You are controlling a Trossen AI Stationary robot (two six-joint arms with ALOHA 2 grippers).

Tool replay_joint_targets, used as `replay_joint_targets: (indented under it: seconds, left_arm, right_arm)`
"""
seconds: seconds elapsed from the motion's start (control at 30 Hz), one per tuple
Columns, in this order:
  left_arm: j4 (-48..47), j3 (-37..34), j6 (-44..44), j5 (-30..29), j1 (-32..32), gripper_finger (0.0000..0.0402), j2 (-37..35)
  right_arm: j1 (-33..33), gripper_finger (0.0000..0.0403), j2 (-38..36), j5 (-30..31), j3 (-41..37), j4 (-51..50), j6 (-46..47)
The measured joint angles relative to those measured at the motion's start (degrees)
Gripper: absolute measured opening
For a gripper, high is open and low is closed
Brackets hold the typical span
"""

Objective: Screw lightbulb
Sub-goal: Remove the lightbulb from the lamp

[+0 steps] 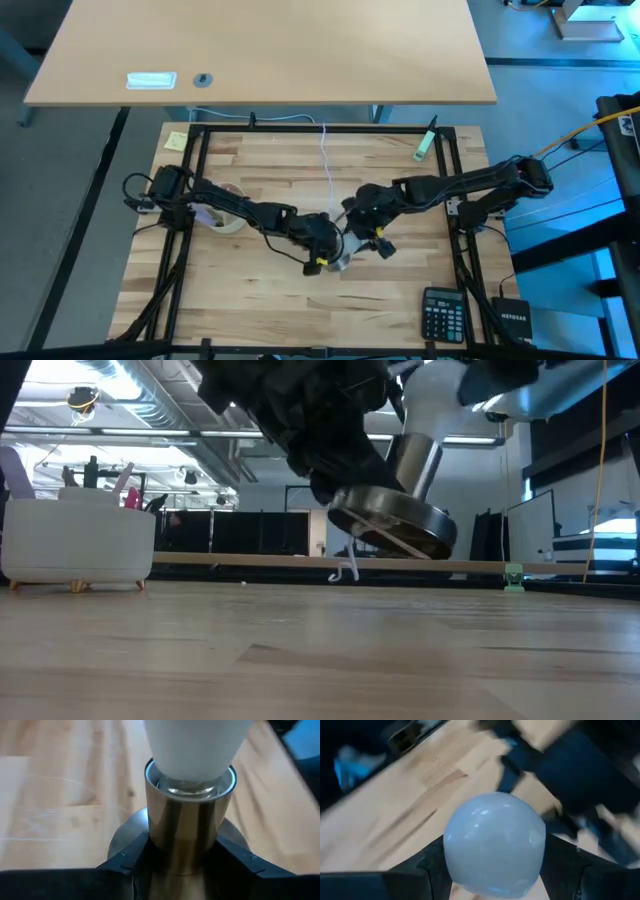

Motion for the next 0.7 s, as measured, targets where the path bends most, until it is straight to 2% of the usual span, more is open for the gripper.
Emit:
replay_joint_targets:
  seconds: [0.17, 0.3, 0.4, 0.7]
  left_arm:
    - [-0.4, 0.0, -1.6, 7.4, 0.9, 0.0155, 0.0]
    - [-0.5, 0.0, -1.5, 9.4, 0.7, 0.0155, 0.0]
    - [-0.2, 0.0, -1.8, 9.1, 0.6, 0.0155, 0.0]
    - [0.5, 0.1, -2.4, 9.0, 0.6, 0.0155, 0.1]
  right_arm:
    - [3.3, 0.0236, 1.3, -0.4, 0.1, 0.9, -19.2]
    - [5.7, 0.0243, 1.4, 5.1, 0.3, 1.8, -24.2]
    - [5.8, 0.0254, 1.4, 5.7, 0.4, 2.2, -23.7]
    - [5.7, 0.0310, 1.4, 7.2, 0.4, 2.3, -12.8]
